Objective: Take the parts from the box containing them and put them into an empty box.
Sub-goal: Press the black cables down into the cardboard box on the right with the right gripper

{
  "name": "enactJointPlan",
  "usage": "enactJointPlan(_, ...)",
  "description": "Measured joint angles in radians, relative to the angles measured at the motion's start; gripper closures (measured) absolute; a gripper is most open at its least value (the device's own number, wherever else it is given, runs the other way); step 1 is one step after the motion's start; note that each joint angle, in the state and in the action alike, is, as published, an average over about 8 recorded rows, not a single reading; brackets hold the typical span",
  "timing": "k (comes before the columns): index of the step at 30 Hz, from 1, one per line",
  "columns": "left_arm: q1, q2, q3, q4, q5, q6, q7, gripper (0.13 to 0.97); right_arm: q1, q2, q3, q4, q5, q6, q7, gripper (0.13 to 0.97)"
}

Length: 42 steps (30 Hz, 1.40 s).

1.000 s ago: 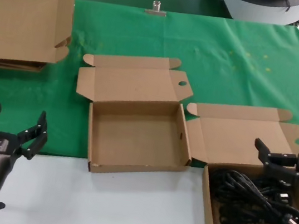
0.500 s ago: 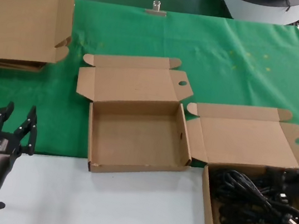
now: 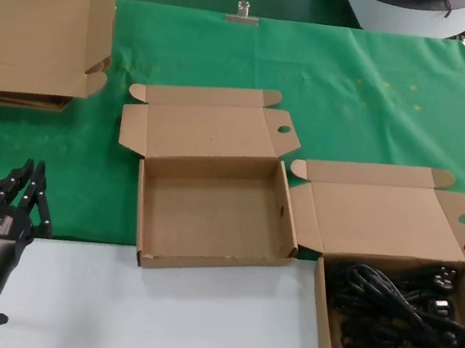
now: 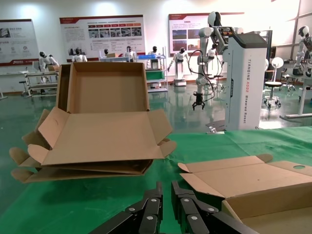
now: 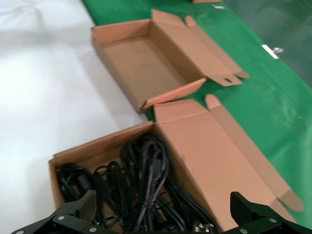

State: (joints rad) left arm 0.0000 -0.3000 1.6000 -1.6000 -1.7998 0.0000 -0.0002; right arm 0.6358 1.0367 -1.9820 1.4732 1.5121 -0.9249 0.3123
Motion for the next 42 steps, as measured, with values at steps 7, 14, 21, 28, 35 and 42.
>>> enactJointPlan(7,0.000,0.000,0.000,0.000,0.000,0.000,0.000,0.910,0.013,-0.050,-0.002,-0.069,-0.010,-0.048,-0.109,0.129)
enactJointPlan(14,0.000,0.000,0.000,0.000,0.000,0.000,0.000,0.925,0.025,-0.104,-0.008,-0.151,-0.038,-0.052,-0.196,0.129)
enactJointPlan(21,0.000,0.000,0.000,0.000,0.000,0.000,0.000,0.925,0.034,-0.148,-0.009,-0.202,-0.061,-0.039,-0.258,0.129)
enactJointPlan(28,0.000,0.000,0.000,0.000,0.000,0.000,0.000,0.925,0.038,-0.188,-0.011,-0.233,-0.081,-0.020,-0.299,0.129)
enactJointPlan(35,0.000,0.000,0.000,0.000,0.000,0.000,0.000,0.925,0.041,-0.219,-0.015,-0.262,-0.098,-0.005,-0.332,0.129)
enactJointPlan(42,0.000,0.000,0.000,0.000,0.000,0.000,0.000,0.925,0.055,-0.244,-0.016,-0.302,-0.113,0.011,-0.358,0.141)
